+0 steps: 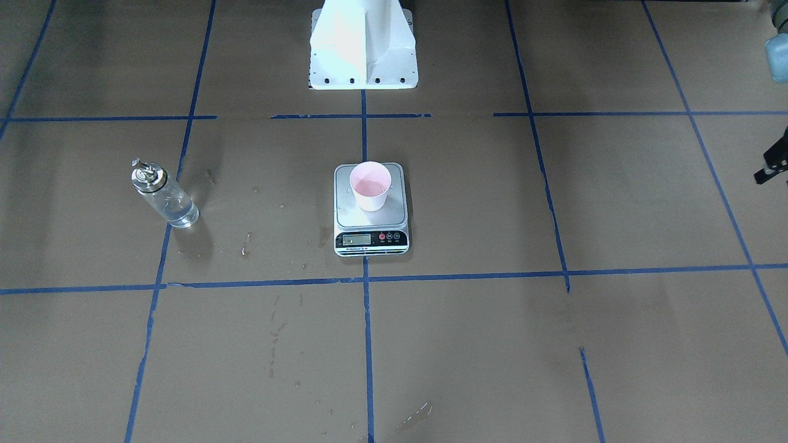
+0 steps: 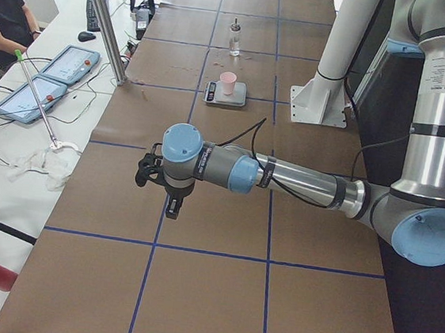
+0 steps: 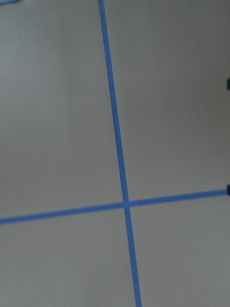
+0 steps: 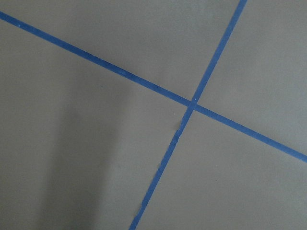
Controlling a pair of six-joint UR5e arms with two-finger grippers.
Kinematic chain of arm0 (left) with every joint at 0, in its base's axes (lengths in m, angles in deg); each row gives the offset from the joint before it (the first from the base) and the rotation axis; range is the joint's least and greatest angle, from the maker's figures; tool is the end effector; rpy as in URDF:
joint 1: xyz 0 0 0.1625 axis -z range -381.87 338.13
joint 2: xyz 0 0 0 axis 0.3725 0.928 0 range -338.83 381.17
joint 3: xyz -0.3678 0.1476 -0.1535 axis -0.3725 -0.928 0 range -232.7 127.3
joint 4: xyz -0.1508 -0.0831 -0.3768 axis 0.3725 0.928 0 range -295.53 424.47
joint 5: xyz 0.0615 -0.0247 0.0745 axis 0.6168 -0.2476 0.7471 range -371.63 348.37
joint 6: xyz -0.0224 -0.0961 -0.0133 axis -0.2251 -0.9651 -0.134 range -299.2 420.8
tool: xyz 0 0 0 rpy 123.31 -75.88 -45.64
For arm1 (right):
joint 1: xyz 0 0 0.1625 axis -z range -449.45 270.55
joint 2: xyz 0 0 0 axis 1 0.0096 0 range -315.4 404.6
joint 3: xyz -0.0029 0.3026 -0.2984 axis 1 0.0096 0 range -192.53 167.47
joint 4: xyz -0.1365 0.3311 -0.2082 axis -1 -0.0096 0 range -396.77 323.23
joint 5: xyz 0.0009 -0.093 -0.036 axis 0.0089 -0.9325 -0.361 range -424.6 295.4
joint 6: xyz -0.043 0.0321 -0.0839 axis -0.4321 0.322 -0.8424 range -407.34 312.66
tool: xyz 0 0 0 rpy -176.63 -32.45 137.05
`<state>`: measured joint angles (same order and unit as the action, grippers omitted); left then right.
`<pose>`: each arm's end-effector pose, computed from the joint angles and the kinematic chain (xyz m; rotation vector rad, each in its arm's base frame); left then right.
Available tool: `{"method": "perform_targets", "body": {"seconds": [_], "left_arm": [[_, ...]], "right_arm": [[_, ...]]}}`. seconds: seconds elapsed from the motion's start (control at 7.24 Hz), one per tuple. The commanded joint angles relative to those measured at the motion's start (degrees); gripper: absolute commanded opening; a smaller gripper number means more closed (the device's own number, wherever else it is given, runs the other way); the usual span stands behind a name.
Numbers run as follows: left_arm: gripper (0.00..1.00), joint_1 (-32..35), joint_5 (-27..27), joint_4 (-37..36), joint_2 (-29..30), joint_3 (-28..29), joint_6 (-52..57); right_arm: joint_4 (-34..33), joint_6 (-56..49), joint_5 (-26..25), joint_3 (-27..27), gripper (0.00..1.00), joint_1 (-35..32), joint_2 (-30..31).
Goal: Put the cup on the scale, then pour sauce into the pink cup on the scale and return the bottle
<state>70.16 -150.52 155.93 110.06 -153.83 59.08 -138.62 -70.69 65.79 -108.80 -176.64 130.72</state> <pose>-0.0756 -0.4864 0.5635 0.1902 0.8496 0.0241 0.0435 -0.5150 0.5962 0.0985 -0.7043 -0.4268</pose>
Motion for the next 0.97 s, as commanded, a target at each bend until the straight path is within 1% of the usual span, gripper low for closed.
{"method": "perform_targets", "body": {"seconds": [0.0, 0.28, 0.55, 0.83], "left_arm": [[1.00, 2.6, 4.5, -0.4, -2.9, 2.9, 4.5], [1.00, 2.4, 4.9, 0.1, -2.9, 4.4, 4.1], [1.00, 2.4, 4.4, -0.2, -1.3, 3.5, 4.2], [1.00, 1.7, 4.2, -0.1, -2.0, 3.6, 4.3]], "right_arm": [[0.3, 0.2, 0.5, -0.5, 1.00, 0.0, 0.0], [0.3, 0.2, 0.6, -0.8, 1.00, -0.1, -1.0], [0.2, 0.2, 1.0, -1.4, 1.00, -0.1, -0.8], [0.2, 0.3, 0.8, -1.4, 1.00, -0.1, -0.9]]}}
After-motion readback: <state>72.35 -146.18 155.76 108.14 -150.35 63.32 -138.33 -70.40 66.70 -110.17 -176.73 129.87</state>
